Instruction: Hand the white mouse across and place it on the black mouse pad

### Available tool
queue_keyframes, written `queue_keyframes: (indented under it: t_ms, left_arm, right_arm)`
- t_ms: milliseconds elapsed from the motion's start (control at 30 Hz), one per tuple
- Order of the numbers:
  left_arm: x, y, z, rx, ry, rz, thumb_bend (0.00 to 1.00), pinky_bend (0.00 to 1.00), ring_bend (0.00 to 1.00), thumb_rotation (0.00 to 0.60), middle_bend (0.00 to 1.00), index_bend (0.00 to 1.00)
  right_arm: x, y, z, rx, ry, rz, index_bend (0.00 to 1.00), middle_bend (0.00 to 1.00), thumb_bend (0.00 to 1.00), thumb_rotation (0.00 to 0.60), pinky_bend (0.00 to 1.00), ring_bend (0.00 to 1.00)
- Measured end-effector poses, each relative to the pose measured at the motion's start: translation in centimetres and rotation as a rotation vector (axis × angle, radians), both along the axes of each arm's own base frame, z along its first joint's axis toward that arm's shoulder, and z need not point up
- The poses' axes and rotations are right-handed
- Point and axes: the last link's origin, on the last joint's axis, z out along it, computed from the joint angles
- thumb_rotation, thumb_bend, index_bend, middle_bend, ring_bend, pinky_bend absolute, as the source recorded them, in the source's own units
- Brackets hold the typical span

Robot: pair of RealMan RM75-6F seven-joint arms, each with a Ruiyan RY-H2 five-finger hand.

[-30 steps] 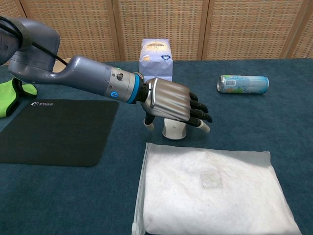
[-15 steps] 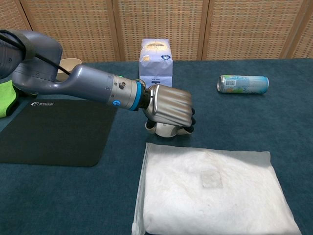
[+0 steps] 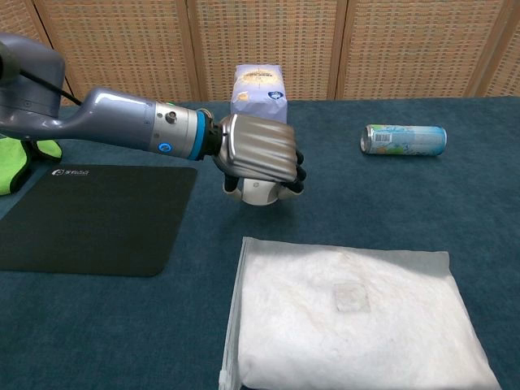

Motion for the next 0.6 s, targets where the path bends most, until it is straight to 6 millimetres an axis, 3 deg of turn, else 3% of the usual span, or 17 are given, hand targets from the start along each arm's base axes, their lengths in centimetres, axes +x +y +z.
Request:
queue_keyframes:
  t_ms: [233, 600]
  left_arm:
    - [-3.3, 0.2, 3.4, -0.007, -0.054, 0.019, 0.18, 0.49, 0.37, 0.600, 0.45, 0.68]
    - [-14.1, -2.1, 11.0, -0.001, -0.065, 0.108, 0.17, 0.49, 0.37, 0.600, 0.45, 0.68]
  right_arm:
    - [0.4, 0.1, -0.3, 0.010, 0.008, 0.013, 0.00, 0.00, 0.00, 0.600, 0.00, 0.00]
    - [1.1, 0.1, -1.1, 0.026, 0.073, 0.029, 0.00, 0.00, 0.00, 0.600, 0.00, 0.00]
